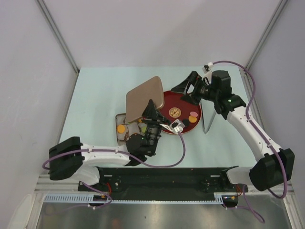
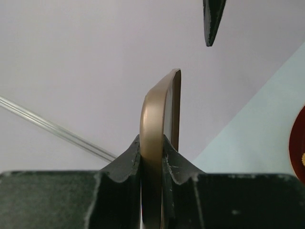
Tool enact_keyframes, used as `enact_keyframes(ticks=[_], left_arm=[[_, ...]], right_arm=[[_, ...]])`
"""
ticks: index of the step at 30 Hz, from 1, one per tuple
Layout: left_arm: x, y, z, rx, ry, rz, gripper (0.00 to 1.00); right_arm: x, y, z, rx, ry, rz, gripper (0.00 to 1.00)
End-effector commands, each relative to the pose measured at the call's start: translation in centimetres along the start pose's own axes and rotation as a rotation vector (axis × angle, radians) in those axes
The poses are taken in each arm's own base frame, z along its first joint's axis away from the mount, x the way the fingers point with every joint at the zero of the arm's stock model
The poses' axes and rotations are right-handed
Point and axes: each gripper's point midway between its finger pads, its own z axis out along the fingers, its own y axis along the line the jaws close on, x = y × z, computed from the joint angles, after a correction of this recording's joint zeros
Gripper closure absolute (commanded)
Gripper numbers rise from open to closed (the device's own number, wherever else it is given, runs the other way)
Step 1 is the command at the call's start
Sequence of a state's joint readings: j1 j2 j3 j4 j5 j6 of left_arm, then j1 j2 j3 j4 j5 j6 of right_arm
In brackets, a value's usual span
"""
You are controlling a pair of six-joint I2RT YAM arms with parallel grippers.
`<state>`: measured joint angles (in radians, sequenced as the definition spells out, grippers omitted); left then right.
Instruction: Pack the cookies
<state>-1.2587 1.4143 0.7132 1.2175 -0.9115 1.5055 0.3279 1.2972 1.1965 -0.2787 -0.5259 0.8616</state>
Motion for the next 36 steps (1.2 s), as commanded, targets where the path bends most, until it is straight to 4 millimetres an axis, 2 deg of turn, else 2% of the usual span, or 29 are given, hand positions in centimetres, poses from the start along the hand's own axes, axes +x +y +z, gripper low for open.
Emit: enact_keyframes(ticks=[1, 5, 7, 11, 16, 22, 23, 25, 26, 30, 36], left_arm=[[-1.3, 1.3, -1.3, -0.051, -0.088, 0.023, 1.0], [-1.3, -1.0, -2.3, 0.029, -0.147, 0.08, 1.0], [-1.3, -1.6, -2.5, 0.047, -0.154, 0.08, 1.0], [-1.4, -1.8, -2.4, 0.051, -0.149, 0.086, 1.0], [-1.4, -1.8, -2.3, 0.048, -0.138, 0.08, 1.0], [-1.5, -2.1, -2.2, 0.046, -0.132, 0.078, 1.0], [-1.6, -2.0, -2.2, 0.043, -0.133, 0.074, 1.0], [-1.6, -1.8, -2.2, 0.037, -0.129, 0.073, 0.99], [-1.6, -1.8, -2.1, 0.036, -0.129, 0.073, 1.0], [-1.5, -1.6, -2.1, 0.031, -0.12, 0.069, 1.0], [-1.4, -1.1, -2.1, 0.012, -0.107, 0.061, 1.0]], right_arm=[[-1.6, 3.0, 0.4, -0.102, -0.006, -0.047, 0.04], [-2.1, 3.3, 0.9, -0.135, 0.001, -0.049, 0.07], [-1.4, 4.0, 1.2, -0.166, 0.037, -0.057, 0.08], [-0.4, 5.3, 2.1, -0.193, 0.081, -0.086, 0.11], [2.1, 5.0, 3.4, -0.168, 0.165, -0.112, 0.16], [3.0, 4.7, 3.9, -0.16, 0.181, -0.117, 0.37], [3.0, 4.3, 4.0, -0.148, 0.179, -0.115, 0.46], [3.1, 3.9, 4.2, -0.132, 0.181, -0.113, 0.56], [3.0, 3.6, 4.3, -0.122, 0.178, -0.112, 0.65], [3.1, 2.9, 4.6, -0.088, 0.188, -0.114, 0.71], [3.1, 1.6, 5.0, -0.036, 0.188, -0.116, 0.9]])
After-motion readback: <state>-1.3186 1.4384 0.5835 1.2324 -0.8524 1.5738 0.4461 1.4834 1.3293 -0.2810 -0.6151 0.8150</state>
